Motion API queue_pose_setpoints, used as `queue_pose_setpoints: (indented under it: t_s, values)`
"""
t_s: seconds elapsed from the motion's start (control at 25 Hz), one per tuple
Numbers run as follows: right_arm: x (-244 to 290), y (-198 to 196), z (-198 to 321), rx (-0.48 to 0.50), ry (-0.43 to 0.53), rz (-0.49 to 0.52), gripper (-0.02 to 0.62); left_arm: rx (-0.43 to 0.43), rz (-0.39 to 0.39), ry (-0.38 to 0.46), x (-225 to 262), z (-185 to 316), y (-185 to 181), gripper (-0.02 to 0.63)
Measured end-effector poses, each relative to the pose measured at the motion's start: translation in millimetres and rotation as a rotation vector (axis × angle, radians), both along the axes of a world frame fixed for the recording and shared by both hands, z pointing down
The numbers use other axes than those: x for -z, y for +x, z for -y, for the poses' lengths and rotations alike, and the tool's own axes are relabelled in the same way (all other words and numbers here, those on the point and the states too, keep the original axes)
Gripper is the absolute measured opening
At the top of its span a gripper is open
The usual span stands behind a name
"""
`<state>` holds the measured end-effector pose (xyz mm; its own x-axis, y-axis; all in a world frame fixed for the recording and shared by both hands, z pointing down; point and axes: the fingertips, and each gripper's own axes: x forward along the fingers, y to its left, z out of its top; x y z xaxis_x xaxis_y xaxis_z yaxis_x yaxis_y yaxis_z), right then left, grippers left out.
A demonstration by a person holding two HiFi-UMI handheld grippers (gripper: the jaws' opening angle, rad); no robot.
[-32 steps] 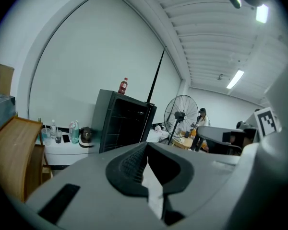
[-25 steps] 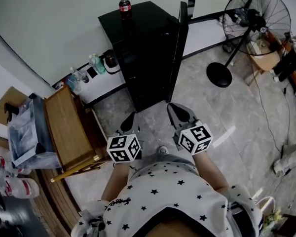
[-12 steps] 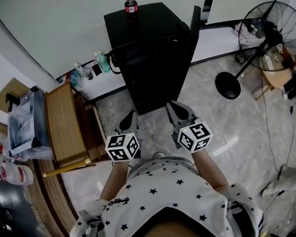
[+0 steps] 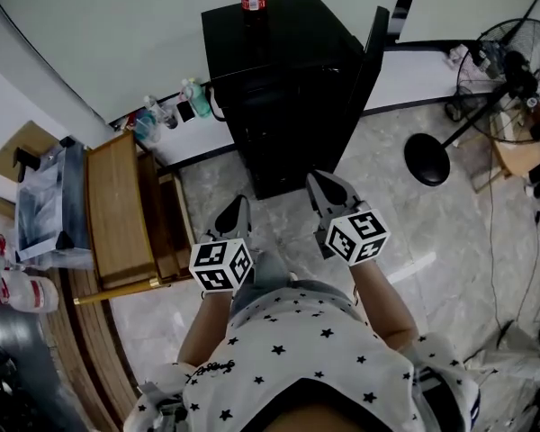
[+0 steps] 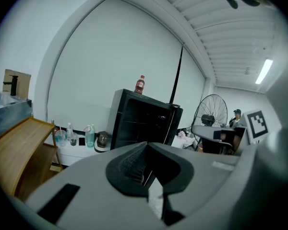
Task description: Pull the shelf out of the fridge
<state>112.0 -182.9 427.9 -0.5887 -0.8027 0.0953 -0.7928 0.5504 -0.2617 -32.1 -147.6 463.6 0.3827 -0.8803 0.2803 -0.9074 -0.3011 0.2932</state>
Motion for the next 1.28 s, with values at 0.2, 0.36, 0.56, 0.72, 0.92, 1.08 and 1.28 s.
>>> queue_pose_setpoints:
  t_s: [0.2, 0.36, 0.56, 0.72, 0.92, 1.08, 1.28]
  values:
    - [0.7, -3.8, 24.3, -0.003, -0.001, 0.028, -0.006, -0.004, 0.022, -0.006, -3.1, 7.9, -5.0, 0.012]
    - [-4.3, -4.6, 47.6, -0.019, -0.018, 0.057, -0.006, -0.018, 0.029, -0.006, -7.8, 22.7, -4.8, 0.012]
    - [-15.4, -3.2, 83.6, -0.058, -0.072, 0.115, -0.006, -0.031, 0.034, 0.006, -9.9, 47.3, -6.4, 0.012]
    - [-21.8, -2.8, 112.5, -0.082, -0.100, 0.174, -0.006, -0.039, 0.031, 0.008, -11.1, 64.4, -7.5, 0.012]
    - [-27.2, -6.2, 148.8, -0.093, -0.119, 0.220, -0.006, -0.034, 0.033, 0.008, -9.9, 84.7, -13.1, 0.012]
    - [-33.7, -8.2, 178.3, -0.099, -0.149, 0.266, -0.006, -0.015, 0.030, -0.002, -11.4, 98.4, -19.3, 0.012]
    - [-43.8, -9.3, 211.2, -0.099, -0.191, 0.395, -0.006, 0.004, 0.023, -0.021, -17.8, 108.9, -25.5, 0.012]
